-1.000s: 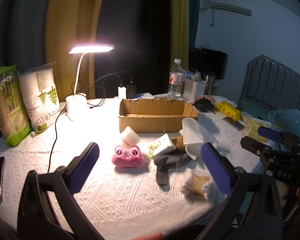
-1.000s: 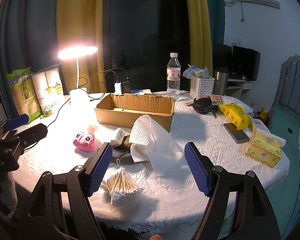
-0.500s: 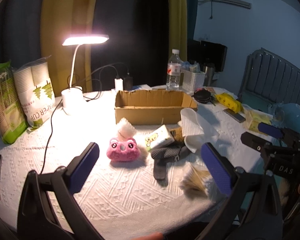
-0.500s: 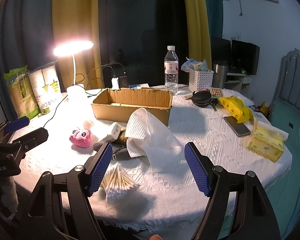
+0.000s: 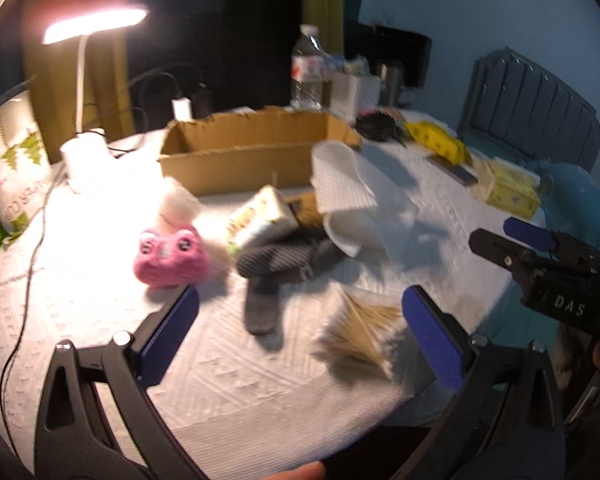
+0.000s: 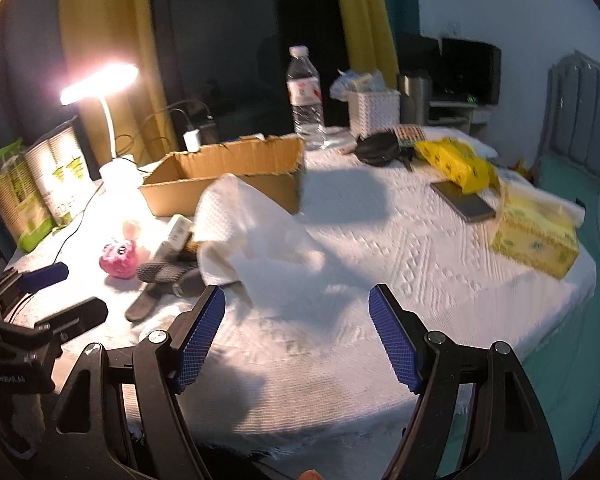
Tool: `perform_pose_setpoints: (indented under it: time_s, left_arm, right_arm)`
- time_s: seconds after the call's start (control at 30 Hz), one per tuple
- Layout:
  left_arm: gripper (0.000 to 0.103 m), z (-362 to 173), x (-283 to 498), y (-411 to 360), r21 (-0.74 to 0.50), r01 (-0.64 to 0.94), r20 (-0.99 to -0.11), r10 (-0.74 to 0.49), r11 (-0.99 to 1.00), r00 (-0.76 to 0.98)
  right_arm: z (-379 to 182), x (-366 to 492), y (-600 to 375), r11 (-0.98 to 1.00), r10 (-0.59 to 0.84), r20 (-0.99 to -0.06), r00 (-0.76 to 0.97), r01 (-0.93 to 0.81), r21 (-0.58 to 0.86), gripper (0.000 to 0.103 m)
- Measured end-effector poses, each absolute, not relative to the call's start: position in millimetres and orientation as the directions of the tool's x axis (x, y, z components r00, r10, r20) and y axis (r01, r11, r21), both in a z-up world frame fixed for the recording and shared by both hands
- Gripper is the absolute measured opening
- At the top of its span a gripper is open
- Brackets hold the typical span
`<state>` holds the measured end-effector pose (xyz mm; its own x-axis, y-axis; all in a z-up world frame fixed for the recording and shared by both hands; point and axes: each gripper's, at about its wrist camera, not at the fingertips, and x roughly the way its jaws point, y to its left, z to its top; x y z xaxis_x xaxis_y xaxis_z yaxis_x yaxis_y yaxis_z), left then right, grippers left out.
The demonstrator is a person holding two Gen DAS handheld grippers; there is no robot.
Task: Organize soft objects
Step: 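Grasp the cotton swab bag with the left tool while the right tool grasps a paper towel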
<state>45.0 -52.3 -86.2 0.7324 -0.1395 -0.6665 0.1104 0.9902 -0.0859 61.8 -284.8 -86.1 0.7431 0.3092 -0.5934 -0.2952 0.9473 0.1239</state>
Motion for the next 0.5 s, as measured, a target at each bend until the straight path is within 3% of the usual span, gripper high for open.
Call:
perform_pose_setpoints:
  time_s: [0.5]
  left_arm:
    - [0.099,-148.7,102.2,-114.9,-0.038,0.246,-0.838,-0.165,0.969,0.52]
  right_arm:
    - [-121.9,110.2,-318.1,0.947,0.318,-0.649,0.691,-0.262,0.185,0.078]
